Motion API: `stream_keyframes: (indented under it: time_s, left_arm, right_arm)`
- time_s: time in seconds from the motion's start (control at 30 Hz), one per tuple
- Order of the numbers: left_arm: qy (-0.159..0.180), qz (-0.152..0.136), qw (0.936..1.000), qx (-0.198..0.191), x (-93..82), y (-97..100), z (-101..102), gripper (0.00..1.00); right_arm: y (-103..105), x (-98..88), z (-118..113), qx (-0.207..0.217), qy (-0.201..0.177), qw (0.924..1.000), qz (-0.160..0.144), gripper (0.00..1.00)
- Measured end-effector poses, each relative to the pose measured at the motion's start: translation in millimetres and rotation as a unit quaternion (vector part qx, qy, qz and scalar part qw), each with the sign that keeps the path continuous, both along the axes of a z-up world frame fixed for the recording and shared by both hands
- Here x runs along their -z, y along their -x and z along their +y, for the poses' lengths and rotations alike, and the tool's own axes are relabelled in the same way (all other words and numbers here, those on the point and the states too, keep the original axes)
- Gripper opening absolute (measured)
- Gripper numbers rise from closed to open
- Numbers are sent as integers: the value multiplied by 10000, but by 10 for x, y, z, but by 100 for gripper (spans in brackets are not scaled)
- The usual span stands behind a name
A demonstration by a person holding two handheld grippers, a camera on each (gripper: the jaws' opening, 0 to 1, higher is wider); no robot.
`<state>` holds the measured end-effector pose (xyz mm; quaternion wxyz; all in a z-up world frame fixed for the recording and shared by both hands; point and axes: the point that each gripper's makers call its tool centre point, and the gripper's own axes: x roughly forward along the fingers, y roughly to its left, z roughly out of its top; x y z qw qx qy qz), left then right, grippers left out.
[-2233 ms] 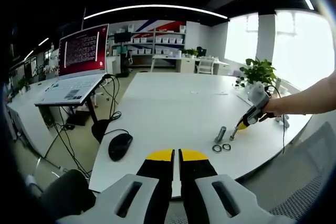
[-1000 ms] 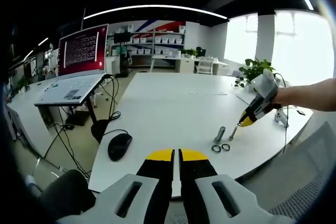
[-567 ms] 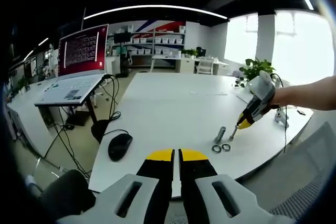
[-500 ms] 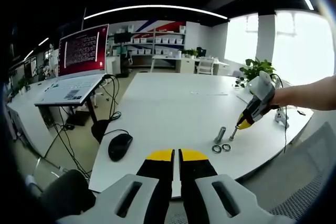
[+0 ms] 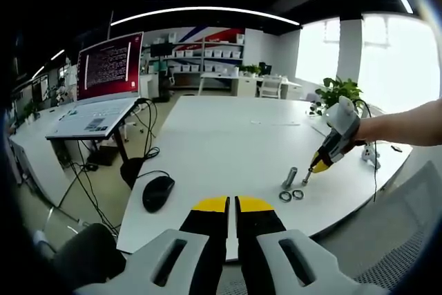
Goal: Place the washer onto the threaded stud by aligning its center hole with the stud, sliding it down to the base, and recovering from edge contact or off-axis alignment until the washer reaches the visible bottom stop.
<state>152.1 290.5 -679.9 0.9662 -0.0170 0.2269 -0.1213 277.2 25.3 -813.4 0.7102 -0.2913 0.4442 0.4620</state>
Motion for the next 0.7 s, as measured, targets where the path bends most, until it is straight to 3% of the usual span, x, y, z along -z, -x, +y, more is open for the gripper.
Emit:
stream_keyframes:
  time_s: [0.7]
  left_arm:
    - [-5,15,10000,-19,6,2,3,1]
  right_arm:
    - [-23,272,-5,35,226,9996,141,15]
